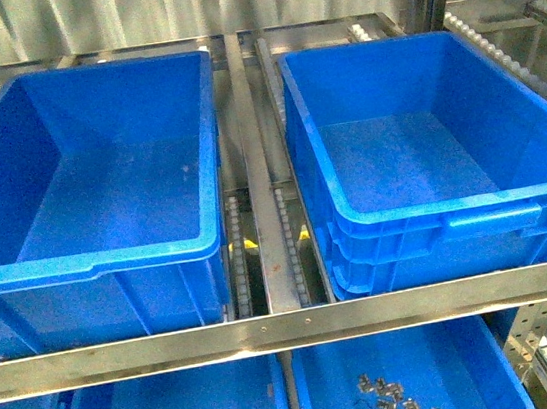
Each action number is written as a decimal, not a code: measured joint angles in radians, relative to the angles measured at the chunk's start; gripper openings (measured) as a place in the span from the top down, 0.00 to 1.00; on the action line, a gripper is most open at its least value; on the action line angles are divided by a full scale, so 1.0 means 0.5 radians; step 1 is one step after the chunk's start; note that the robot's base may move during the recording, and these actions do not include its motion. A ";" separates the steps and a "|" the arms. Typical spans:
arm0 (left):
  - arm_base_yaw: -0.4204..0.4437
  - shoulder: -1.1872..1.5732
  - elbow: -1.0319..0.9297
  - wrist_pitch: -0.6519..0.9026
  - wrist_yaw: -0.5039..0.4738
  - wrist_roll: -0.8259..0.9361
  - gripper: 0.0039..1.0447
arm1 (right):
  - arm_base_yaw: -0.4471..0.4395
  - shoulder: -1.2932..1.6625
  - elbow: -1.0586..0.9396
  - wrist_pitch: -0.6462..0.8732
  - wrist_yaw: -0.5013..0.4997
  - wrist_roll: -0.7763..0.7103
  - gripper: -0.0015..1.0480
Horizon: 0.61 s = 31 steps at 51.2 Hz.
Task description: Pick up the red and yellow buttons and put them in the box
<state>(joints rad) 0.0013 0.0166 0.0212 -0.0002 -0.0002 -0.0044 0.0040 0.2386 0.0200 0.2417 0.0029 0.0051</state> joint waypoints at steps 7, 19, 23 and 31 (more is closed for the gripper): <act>0.000 0.000 0.000 0.000 0.000 0.001 0.08 | -0.002 -0.069 0.000 -0.072 -0.001 0.001 0.97; 0.000 0.000 0.000 0.000 0.000 0.001 0.08 | -0.003 -0.438 0.002 -0.469 -0.002 0.000 0.97; 0.000 0.000 0.000 0.000 0.000 0.000 0.08 | -0.004 -0.468 0.002 -0.475 -0.001 0.000 0.97; 0.000 0.000 0.000 0.000 -0.001 0.000 0.08 | -0.004 -0.468 0.002 -0.480 -0.001 0.001 0.97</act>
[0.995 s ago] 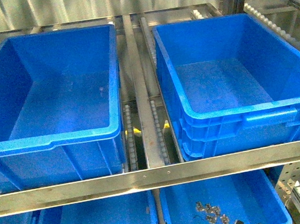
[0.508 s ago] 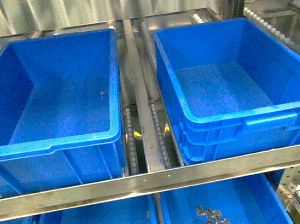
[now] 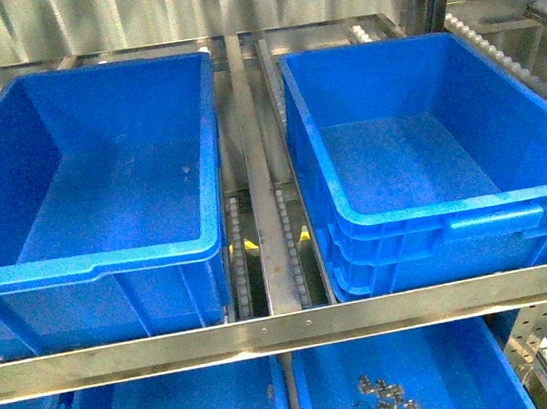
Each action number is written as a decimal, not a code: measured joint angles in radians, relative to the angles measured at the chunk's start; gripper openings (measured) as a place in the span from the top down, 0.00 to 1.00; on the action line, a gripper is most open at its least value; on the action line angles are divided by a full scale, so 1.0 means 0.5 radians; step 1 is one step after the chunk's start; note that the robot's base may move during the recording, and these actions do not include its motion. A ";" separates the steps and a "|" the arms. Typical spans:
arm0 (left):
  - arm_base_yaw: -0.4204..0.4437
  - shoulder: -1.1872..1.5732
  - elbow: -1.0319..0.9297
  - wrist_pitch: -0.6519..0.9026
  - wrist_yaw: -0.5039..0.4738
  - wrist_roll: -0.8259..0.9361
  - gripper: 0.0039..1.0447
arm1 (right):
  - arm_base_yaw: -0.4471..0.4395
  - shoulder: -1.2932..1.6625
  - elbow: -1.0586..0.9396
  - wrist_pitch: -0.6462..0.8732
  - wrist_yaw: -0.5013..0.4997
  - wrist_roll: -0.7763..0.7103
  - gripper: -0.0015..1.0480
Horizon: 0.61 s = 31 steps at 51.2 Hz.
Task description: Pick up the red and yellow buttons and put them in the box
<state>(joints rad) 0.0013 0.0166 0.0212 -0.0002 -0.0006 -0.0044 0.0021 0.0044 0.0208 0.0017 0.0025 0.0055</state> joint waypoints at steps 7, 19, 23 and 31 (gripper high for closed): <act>0.000 0.000 0.000 0.000 0.001 0.000 0.08 | 0.000 0.001 0.000 0.000 0.000 -0.003 0.88; 0.000 0.000 0.000 0.000 0.001 0.001 0.08 | 0.000 0.001 0.000 0.000 -0.001 -0.003 0.46; 0.000 0.000 0.000 0.000 0.001 0.000 0.08 | 0.000 0.001 0.000 0.000 -0.001 -0.003 0.32; 0.000 0.000 0.000 0.000 0.004 0.001 0.08 | 0.000 0.001 0.000 0.000 0.002 -0.003 0.08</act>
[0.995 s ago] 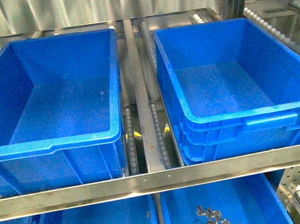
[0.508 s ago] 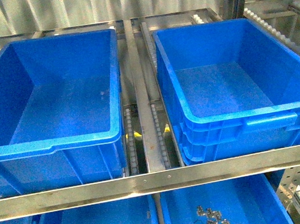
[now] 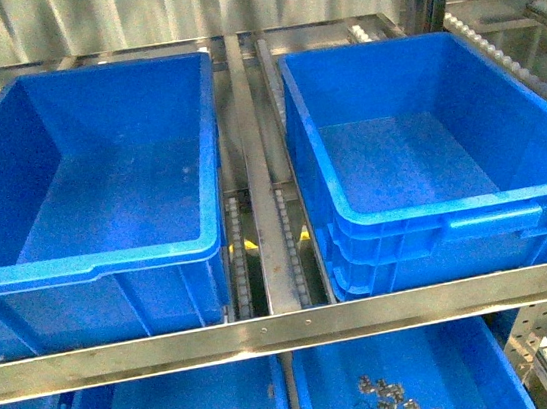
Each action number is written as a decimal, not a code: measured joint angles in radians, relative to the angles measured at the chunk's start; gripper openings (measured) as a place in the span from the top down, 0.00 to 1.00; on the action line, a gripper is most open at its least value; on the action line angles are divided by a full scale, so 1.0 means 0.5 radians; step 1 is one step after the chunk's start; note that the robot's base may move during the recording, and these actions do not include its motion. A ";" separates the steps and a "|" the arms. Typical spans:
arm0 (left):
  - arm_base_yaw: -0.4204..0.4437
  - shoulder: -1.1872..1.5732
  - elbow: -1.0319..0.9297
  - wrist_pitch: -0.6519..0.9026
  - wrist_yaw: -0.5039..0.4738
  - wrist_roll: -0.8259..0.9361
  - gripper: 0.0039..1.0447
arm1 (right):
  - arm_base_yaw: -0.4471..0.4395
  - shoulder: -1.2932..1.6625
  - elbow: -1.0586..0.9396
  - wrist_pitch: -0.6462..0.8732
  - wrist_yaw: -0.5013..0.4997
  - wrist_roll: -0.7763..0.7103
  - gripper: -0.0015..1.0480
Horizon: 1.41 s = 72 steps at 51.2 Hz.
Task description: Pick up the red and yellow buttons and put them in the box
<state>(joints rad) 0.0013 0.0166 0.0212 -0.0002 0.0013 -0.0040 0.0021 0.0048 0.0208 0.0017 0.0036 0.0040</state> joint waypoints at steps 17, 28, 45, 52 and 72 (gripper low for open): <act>0.000 0.000 0.000 0.000 -0.001 0.000 0.08 | 0.000 0.000 0.000 -0.001 -0.002 0.000 0.07; 0.000 0.000 0.000 -0.002 -0.002 0.000 0.08 | -0.001 0.000 0.000 -0.004 -0.003 0.001 0.07; 0.000 0.000 0.000 0.000 -0.002 0.000 0.08 | -0.002 -0.002 0.000 -0.005 -0.005 0.000 0.07; -0.002 0.000 0.000 -0.001 -0.012 -0.001 0.08 | -0.005 -0.001 0.000 -0.005 -0.018 -0.001 0.07; -0.011 0.052 0.036 -0.129 -0.092 -0.061 0.08 | -0.005 -0.002 -0.001 -0.006 -0.009 -0.002 0.07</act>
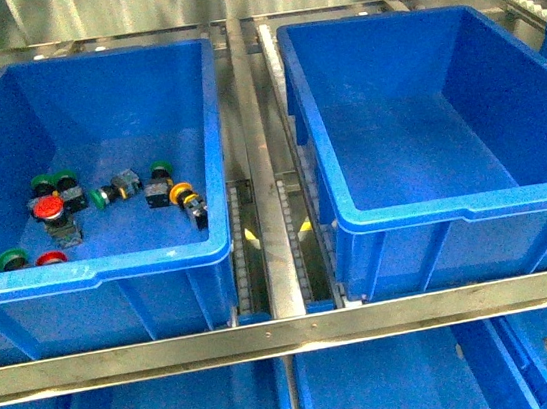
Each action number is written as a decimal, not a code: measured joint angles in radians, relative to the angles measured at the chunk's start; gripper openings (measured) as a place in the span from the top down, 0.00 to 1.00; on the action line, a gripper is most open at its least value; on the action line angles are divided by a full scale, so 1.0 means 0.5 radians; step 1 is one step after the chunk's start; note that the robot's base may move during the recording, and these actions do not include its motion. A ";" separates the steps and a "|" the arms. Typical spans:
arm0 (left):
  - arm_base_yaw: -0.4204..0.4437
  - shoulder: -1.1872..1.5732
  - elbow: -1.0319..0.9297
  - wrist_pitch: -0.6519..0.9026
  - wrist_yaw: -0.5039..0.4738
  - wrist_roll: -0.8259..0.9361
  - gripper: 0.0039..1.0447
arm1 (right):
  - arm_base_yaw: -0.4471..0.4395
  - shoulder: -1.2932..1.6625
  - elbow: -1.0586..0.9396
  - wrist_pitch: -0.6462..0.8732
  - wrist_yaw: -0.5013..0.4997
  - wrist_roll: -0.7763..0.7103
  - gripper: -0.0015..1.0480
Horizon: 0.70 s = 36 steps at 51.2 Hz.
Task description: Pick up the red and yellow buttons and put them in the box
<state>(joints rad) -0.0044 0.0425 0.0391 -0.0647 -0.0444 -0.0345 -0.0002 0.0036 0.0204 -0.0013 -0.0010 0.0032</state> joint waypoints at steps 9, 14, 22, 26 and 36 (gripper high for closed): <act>0.006 0.641 0.229 0.188 -0.068 -0.210 0.08 | 0.000 0.000 0.000 0.000 0.002 0.001 0.07; 0.040 1.067 0.433 0.490 -0.077 -0.206 0.08 | 0.000 0.000 0.000 0.000 0.002 0.001 0.07; 0.111 1.529 0.575 0.855 -0.093 -0.147 0.08 | 0.000 0.000 0.000 0.000 0.002 0.001 0.07; 0.166 1.801 0.668 0.983 -0.107 -0.143 0.08 | 0.000 0.000 0.000 0.000 0.002 0.001 0.07; 0.202 2.420 0.948 1.308 -0.154 -0.064 0.08 | 0.000 0.000 0.000 0.000 0.002 0.001 0.07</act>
<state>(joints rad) 0.0967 1.2526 0.5129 0.5896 -0.1215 -0.0666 -0.0002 0.0036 0.0204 -0.0013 -0.0002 0.0036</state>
